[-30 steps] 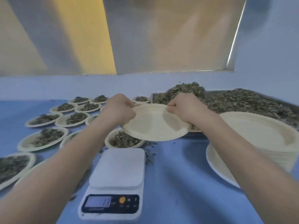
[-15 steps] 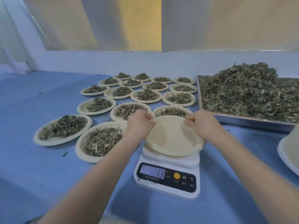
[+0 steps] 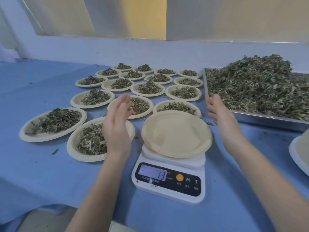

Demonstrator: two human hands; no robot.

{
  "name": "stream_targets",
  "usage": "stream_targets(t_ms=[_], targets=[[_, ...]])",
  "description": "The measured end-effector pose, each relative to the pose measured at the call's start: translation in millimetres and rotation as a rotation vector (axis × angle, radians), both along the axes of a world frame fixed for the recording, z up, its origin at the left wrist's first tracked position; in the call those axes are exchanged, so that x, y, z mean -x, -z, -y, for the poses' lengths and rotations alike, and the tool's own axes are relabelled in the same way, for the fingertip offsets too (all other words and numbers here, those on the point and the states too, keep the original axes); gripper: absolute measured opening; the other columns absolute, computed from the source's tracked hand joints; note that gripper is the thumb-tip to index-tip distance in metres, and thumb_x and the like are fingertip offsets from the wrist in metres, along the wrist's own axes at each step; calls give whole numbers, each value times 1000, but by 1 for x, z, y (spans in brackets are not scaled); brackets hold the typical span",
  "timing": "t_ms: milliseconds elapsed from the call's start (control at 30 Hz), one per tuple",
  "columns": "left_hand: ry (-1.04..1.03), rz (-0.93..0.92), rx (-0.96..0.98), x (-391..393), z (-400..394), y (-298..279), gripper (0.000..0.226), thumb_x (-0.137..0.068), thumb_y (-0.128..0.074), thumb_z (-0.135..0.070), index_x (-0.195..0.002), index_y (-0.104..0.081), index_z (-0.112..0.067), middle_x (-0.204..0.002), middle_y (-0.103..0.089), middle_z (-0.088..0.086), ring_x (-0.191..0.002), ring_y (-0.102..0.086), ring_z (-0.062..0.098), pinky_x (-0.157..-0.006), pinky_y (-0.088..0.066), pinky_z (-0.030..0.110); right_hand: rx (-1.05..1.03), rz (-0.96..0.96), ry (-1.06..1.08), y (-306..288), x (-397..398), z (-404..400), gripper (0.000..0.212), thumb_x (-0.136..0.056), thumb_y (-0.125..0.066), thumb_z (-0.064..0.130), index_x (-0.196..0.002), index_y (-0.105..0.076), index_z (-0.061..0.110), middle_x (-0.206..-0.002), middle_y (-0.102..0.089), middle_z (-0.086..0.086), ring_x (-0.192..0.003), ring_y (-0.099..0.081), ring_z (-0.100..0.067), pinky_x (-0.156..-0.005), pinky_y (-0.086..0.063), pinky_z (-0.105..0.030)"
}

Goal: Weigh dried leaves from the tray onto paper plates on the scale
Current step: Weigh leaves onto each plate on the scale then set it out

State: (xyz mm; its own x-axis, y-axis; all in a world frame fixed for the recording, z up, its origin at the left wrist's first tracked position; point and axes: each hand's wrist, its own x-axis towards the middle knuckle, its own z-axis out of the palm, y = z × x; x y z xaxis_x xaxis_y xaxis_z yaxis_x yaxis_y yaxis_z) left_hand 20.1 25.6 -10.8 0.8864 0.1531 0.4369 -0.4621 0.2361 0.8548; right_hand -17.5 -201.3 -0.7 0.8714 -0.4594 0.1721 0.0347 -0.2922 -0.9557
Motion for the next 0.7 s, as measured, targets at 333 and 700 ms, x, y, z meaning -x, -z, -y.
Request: stream_targets(t_ms=[333,700], targets=[[-16,217,-270,9,-4,14,40,-90,-39,-37,-123,-56,-22,-122,-62,-7,-116,-59,15,-95,-47,51,-105,116,-38,0,5,-12,56,-88,-27,66,-132,-46,38,-130,-51,10,-114,-52,-4,-95,-30,-30],[249,37,-460,-18,34,-37,37,-84,-54,-32,-118,-53,-45,-124,-56,-26,-116,-52,-5,-102,-42,34,17,127,-86,-14,4,-5,55,-84,-49,67,-133,-50,40,-120,-51,34,-111,-47,19,-100,-34,-12]])
